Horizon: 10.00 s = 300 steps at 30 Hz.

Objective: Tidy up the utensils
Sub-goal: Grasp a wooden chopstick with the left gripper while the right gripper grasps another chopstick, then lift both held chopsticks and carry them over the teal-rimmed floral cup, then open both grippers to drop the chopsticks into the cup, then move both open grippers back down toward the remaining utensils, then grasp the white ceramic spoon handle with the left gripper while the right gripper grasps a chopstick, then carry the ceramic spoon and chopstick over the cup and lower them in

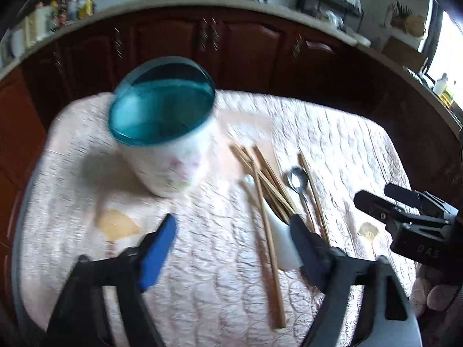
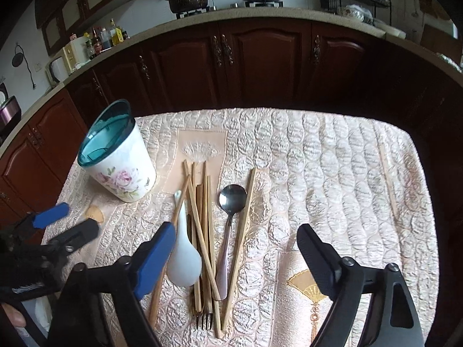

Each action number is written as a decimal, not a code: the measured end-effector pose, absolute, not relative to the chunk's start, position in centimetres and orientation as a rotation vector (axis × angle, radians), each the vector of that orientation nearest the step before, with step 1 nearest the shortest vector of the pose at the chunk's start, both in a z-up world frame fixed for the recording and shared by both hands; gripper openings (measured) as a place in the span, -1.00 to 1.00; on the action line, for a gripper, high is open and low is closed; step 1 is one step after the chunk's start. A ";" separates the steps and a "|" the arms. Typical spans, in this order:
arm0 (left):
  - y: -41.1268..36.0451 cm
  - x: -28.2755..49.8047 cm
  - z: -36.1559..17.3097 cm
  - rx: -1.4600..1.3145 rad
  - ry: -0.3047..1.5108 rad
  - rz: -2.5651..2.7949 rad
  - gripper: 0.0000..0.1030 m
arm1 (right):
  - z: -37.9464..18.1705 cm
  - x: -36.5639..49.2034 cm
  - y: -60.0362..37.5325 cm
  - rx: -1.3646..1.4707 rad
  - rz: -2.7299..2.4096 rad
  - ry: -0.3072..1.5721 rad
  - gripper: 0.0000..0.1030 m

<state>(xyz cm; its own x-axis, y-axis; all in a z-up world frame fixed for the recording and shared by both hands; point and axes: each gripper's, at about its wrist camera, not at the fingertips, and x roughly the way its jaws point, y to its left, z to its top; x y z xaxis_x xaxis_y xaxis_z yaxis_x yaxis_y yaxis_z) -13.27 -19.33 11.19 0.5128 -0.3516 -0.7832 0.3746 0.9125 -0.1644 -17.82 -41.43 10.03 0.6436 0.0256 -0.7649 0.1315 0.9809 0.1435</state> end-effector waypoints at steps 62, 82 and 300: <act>-18.4 -7.6 5.4 0.011 1.160 -0.430 -0.87 | 2.9 -13.8 -45.8 0.337 0.150 1.026 -0.83; -8.1 -14.4 23.1 -0.140 0.858 -0.539 -0.90 | 18.5 -17.6 -41.2 0.353 0.406 0.702 -0.86; -7.1 -11.1 15.1 -0.047 1.032 -0.449 -0.76 | 12.4 -12.5 -32.9 0.332 0.494 0.866 -0.85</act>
<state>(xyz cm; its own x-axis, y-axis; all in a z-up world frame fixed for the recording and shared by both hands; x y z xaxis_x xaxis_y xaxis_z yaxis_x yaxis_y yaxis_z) -11.10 -7.13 15.09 0.4312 -0.3815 -0.8176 0.3378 0.9086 -0.2457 -12.55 -32.86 12.37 0.5468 0.5393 -0.6404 -0.2770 0.8384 0.4695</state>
